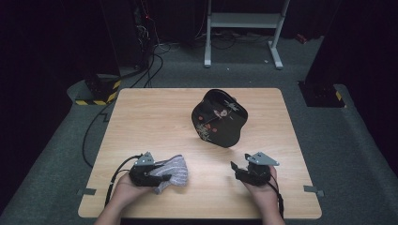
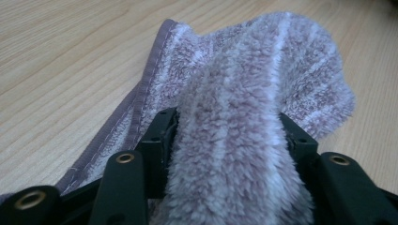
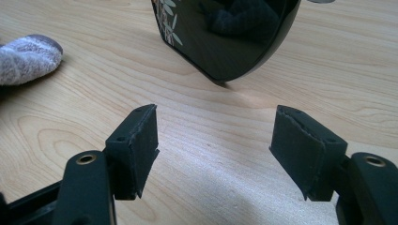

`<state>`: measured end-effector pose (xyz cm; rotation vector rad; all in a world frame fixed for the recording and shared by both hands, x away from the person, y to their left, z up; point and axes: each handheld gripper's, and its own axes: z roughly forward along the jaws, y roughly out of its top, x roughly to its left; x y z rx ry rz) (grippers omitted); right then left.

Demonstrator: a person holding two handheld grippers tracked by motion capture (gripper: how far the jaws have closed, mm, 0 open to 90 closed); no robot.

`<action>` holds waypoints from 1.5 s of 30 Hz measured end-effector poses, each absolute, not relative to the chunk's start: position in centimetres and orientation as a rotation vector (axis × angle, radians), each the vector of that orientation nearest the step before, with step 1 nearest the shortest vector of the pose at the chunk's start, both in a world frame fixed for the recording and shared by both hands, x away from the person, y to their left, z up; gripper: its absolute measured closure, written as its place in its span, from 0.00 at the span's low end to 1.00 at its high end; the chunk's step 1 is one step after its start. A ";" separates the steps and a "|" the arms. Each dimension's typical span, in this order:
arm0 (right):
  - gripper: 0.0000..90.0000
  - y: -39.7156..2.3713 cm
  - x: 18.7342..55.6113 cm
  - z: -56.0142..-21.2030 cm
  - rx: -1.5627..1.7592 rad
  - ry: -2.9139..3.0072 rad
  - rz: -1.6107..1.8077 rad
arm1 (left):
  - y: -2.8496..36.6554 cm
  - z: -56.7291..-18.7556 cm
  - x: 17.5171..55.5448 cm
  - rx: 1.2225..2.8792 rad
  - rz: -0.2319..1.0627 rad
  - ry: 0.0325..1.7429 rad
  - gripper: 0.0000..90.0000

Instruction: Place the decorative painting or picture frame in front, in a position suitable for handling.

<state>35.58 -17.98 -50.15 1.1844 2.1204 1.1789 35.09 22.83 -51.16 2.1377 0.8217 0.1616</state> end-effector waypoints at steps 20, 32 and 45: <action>0.37 -17.9 35.6 -50.2 1.175 2.122 1.190 | 27.3 -48.4 34.4 1.913 0.569 0.972 0.67; 0.32 -17.8 35.9 -50.2 1.174 2.147 1.187 | 30.0 -49.8 35.4 1.879 0.728 1.173 0.63; 0.27 -17.7 35.8 -49.3 1.194 2.070 1.268 | 30.4 -50.5 36.1 1.871 0.674 1.236 0.37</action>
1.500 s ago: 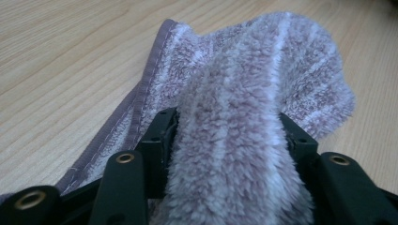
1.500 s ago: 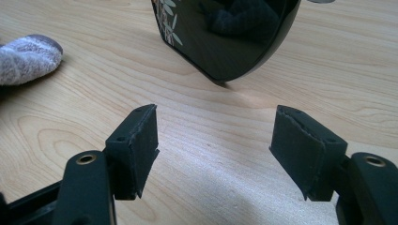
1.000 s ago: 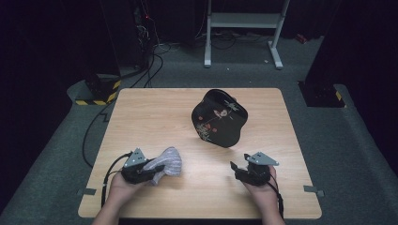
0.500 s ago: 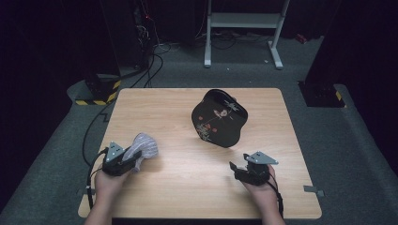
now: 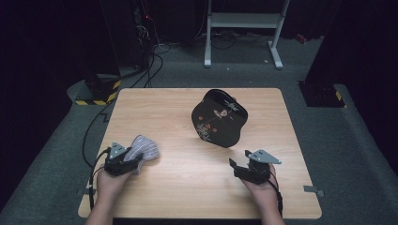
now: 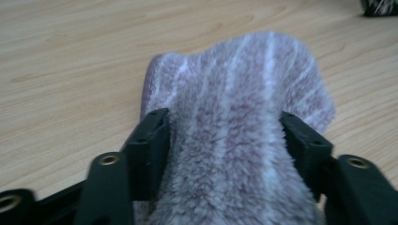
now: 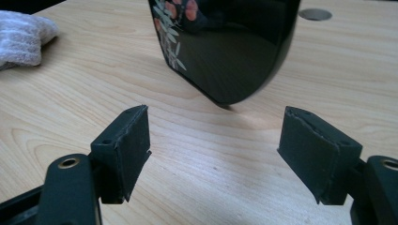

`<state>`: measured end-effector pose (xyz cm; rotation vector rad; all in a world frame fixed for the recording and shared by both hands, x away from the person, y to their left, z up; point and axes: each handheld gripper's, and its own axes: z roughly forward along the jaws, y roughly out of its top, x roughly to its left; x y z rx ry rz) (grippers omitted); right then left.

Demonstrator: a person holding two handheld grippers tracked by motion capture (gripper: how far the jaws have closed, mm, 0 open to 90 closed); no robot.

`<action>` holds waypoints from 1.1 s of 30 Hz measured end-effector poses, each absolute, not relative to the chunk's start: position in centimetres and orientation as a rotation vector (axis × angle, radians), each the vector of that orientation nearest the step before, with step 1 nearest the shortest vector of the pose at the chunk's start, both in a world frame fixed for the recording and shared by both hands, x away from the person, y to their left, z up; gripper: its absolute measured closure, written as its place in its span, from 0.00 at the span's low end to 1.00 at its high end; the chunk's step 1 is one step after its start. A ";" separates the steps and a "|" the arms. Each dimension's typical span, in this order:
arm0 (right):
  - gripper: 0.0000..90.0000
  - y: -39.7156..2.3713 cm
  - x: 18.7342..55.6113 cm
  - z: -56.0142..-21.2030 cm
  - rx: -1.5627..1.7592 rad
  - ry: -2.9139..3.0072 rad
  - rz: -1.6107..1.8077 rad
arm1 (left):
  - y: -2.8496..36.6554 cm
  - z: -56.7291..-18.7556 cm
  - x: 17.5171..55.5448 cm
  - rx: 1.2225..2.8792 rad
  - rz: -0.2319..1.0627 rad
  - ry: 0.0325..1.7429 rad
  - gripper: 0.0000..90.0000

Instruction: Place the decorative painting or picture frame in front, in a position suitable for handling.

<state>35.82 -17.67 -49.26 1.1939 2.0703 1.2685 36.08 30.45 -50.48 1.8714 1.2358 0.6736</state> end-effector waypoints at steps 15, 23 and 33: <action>0.30 -17.5 36.1 -49.2 1.196 2.084 1.238 | 26.8 -46.4 33.9 1.825 0.601 1.004 0.31; 0.39 -17.7 35.8 -48.6 1.195 2.046 1.260 | 22.7 -48.5 33.8 1.850 0.398 0.895 0.31; 0.32 -17.8 35.9 -48.8 1.201 1.999 1.241 | 20.0 -50.9 34.0 1.972 0.349 0.856 0.30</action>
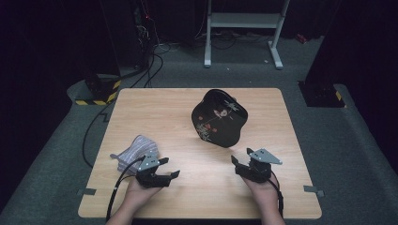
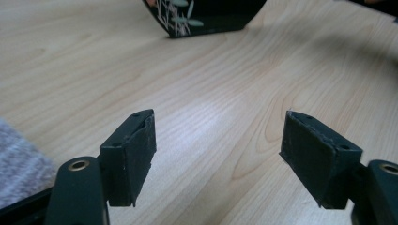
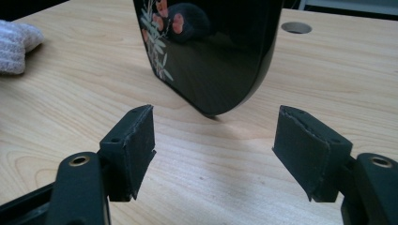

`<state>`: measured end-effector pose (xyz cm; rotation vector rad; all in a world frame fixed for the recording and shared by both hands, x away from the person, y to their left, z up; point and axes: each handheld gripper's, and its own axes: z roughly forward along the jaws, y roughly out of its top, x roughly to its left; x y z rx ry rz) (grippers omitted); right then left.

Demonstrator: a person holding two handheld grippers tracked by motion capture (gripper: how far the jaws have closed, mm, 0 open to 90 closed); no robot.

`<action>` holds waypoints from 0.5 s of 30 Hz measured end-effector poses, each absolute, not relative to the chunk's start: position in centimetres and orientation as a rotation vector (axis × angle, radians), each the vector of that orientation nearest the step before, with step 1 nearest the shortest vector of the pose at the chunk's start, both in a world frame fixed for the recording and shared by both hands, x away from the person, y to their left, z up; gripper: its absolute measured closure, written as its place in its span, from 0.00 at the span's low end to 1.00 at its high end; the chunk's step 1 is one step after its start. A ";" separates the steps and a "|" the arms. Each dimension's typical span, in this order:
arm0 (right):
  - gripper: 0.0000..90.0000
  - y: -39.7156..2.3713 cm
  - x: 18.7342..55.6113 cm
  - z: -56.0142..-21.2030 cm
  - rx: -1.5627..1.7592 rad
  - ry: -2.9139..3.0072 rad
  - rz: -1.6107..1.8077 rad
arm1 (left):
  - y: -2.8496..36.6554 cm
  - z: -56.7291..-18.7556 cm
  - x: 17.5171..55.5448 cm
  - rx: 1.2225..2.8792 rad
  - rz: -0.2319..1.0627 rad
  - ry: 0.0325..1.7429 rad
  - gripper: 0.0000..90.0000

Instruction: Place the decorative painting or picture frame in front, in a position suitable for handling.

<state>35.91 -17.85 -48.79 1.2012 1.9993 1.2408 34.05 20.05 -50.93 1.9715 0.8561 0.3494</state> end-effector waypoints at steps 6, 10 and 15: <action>0.40 -18.3 36.8 -48.3 1.238 1.966 1.252 | 20.0 -51.2 34.3 2.004 0.358 0.863 0.30; 0.41 -18.2 37.9 -47.4 1.204 1.991 1.202 | 20.0 -51.1 34.3 1.996 0.350 0.847 0.33; 0.42 -18.4 39.2 -46.5 1.179 2.004 1.193 | 20.0 -51.3 34.5 1.999 0.305 0.849 0.32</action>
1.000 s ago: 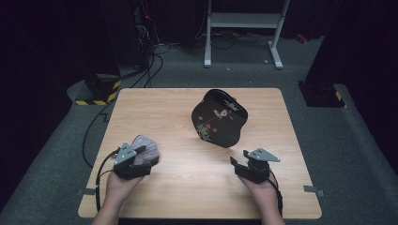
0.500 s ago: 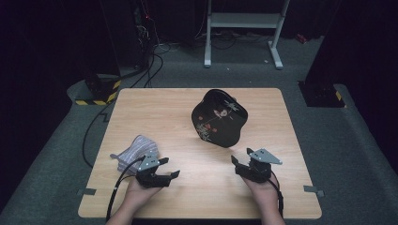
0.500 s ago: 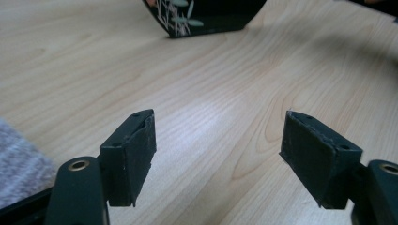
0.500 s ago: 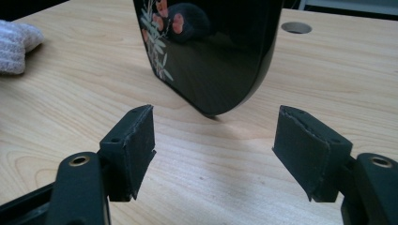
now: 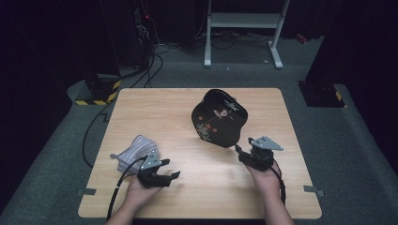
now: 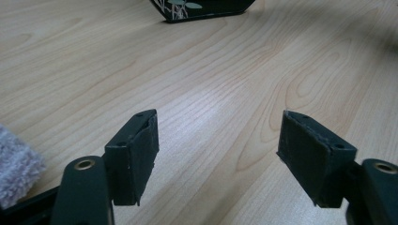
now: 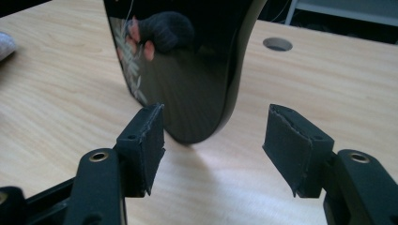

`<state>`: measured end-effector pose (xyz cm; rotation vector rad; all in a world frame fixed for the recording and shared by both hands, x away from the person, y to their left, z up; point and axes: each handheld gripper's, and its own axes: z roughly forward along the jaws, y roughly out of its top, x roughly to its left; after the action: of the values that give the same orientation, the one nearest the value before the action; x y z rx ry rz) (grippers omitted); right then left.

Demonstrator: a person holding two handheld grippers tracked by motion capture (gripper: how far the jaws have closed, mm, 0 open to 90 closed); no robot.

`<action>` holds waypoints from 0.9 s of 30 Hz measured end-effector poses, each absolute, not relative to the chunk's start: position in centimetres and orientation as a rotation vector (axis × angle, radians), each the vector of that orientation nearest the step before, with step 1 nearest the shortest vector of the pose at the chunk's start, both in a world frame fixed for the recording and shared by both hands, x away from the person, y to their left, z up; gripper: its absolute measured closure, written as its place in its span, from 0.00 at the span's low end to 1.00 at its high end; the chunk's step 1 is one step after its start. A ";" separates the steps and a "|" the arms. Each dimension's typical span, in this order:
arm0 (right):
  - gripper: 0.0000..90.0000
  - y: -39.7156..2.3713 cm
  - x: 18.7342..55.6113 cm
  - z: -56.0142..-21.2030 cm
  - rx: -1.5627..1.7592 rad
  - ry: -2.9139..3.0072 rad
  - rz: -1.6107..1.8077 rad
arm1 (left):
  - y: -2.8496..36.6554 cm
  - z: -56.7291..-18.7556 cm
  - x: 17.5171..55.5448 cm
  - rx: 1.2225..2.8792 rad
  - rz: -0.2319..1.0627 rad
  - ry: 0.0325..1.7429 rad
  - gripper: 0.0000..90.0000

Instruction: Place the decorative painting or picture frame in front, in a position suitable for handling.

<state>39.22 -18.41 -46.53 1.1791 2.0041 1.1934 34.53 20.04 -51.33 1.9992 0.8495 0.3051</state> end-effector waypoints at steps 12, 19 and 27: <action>0.31 -17.8 43.6 -44.8 1.198 1.964 1.297 | 19.9 -51.5 34.5 2.004 0.307 0.851 0.31; 0.37 -16.1 44.3 -43.7 1.145 1.953 1.327 | 19.8 -51.4 34.3 2.008 0.332 0.839 0.33; 0.40 -16.1 43.3 -43.8 1.153 1.957 1.361 | 20.1 -51.3 34.3 1.993 0.332 0.845 0.34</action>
<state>43.33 -16.06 -43.81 1.1529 1.9569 1.3605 34.27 20.08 -51.34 1.9929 0.8446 0.3321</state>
